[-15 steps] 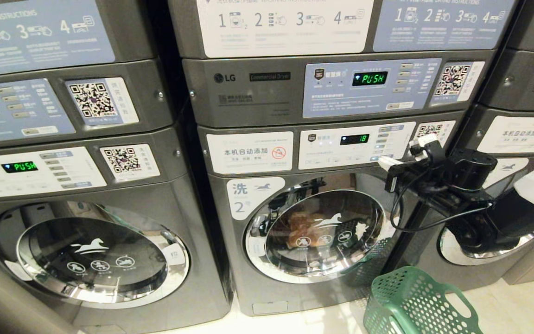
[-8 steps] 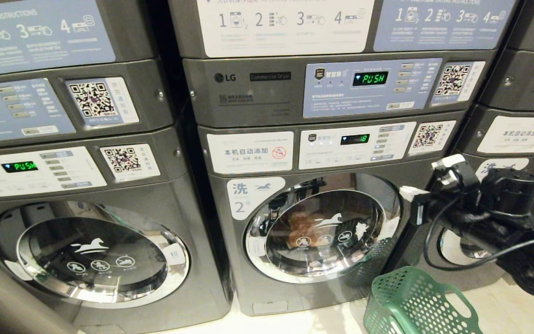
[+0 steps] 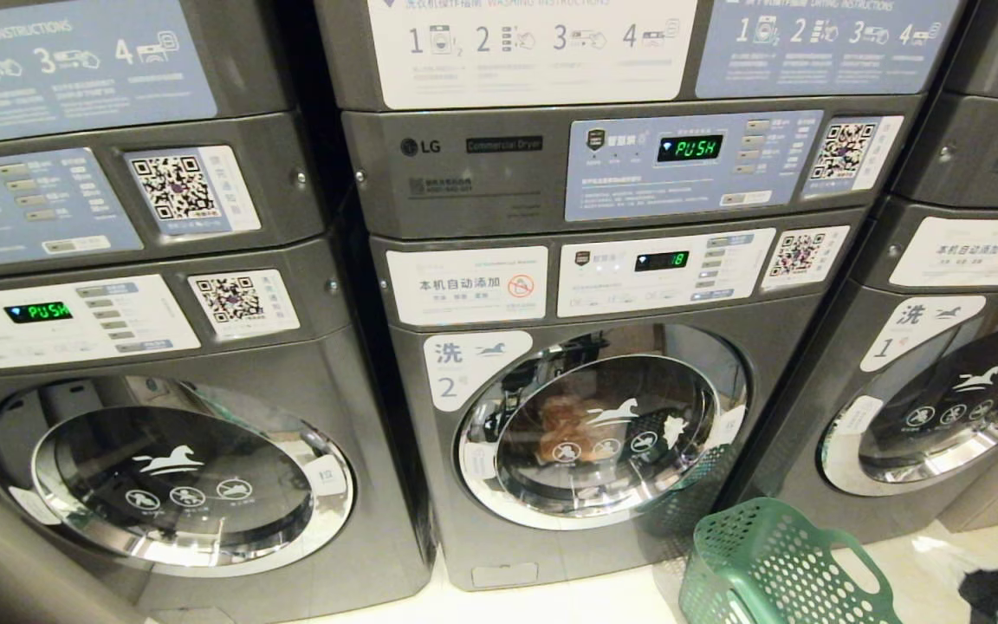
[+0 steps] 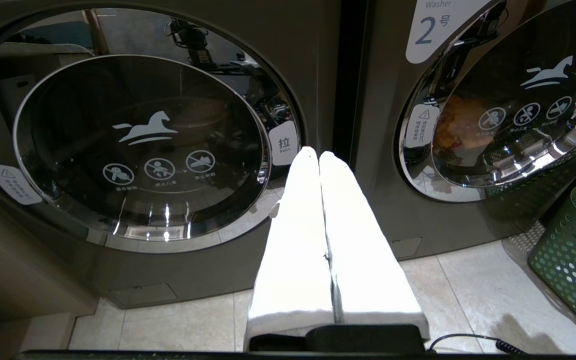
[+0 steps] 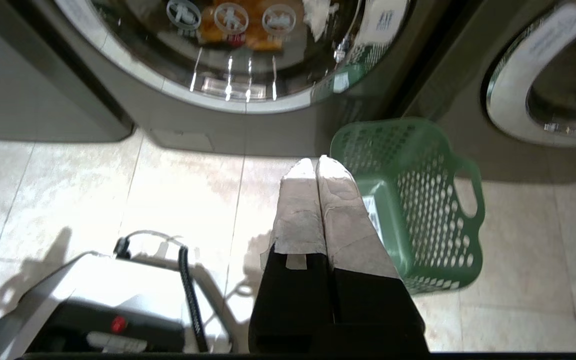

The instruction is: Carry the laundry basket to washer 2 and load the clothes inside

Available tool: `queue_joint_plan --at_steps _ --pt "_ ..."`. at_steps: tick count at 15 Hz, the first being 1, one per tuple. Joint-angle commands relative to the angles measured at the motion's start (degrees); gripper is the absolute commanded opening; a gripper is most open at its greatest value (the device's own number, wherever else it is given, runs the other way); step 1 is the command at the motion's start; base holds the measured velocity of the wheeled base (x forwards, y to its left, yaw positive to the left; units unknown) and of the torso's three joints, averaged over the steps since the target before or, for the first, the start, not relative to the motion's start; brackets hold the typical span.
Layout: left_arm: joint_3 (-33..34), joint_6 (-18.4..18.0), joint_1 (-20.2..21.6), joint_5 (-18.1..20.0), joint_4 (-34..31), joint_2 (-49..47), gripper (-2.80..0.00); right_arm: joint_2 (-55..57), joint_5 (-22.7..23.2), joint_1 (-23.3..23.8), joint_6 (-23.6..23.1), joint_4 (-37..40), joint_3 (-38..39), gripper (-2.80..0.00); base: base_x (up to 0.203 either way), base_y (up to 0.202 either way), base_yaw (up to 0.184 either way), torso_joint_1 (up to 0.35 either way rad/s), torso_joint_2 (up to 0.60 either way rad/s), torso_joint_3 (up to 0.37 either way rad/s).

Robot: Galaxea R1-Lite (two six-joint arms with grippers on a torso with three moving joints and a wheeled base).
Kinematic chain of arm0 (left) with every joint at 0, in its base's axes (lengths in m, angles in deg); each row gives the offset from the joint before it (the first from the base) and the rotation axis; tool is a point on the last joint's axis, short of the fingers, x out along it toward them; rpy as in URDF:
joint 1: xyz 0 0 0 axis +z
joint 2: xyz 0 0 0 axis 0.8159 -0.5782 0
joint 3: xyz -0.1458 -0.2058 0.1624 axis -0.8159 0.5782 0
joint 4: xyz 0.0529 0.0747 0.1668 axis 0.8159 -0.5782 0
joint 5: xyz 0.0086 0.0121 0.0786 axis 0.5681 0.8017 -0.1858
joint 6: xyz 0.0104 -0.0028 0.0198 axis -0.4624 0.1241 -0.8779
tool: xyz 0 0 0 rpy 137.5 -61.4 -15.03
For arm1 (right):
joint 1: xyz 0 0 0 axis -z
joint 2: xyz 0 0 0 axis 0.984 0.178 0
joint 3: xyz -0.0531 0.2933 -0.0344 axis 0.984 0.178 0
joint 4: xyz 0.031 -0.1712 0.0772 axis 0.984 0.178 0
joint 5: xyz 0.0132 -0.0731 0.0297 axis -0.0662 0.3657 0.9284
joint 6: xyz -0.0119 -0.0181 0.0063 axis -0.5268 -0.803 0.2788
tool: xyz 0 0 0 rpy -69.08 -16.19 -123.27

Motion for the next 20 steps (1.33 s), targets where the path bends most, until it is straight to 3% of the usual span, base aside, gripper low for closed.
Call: queue_joint_plan --at_steps 1,4,7,20 --pt "0.0 0.0 0.0 0.0 0.0 -0.1 -2.80 -21.8 0.0 0.8 0.5 15.6 2.2 -2.80 0.000 0.000 0.000 0.000 0.00 0.000" --pt "0.0 0.0 0.0 0.0 0.0 -0.1 -2.80 -40.5 -1.0 1.5 -0.3 29.4 1.7 -2.80 0.000 0.000 0.000 0.000 0.00 0.000" --pt "0.0 0.0 0.0 0.0 0.0 -0.1 -2.80 -56.1 -1.7 2.3 -1.9 32.3 2.6 -2.80 0.000 0.000 0.000 0.000 0.00 0.000" --pt "0.0 0.0 0.0 0.0 0.0 -0.1 -2.80 -57.7 -4.0 2.8 -0.6 30.3 4.5 -2.80 0.000 0.000 0.000 0.000 0.00 0.000"
